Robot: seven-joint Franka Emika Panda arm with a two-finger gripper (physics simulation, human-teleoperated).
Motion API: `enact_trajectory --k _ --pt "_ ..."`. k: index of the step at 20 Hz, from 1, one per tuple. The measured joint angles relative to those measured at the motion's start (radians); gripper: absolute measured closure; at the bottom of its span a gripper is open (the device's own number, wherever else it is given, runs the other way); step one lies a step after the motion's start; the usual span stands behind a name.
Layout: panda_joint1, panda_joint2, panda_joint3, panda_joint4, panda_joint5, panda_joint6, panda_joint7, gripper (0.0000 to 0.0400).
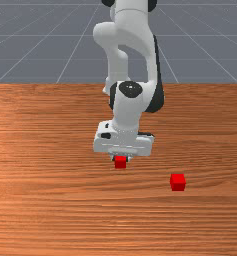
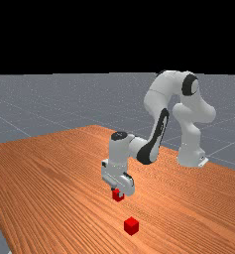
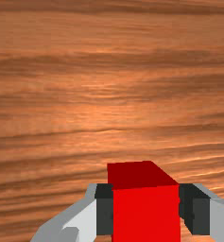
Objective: Stack all the cube
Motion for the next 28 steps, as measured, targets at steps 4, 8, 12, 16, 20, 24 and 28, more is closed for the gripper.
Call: enact_trajectory --k 4,8,12,16,20,24,28 --pt "-0.019 -0.177 0.025 -0.128 0.050 -0.033 -0.029 0.0208" --pt "-0.017 -0.402 0.068 -0.142 0.107 -0.134 -0.063 0.0208" --pt "0.035 -0.320 0.094 0.027 0.076 -0.181 -0.022 0.0208" --pt "0.068 -0.129 0.087 0.241 0.027 -0.206 0.015 0.0208" --pt "0.122 0.022 0.090 0.418 -0.013 -0.243 0.061 0.0208" --pt "0.170 0.084 0.100 0.484 -0.032 -0.257 0.084 0.0208" --pt "0.170 0.131 0.086 0.498 -0.046 -0.249 0.091 0.0208"
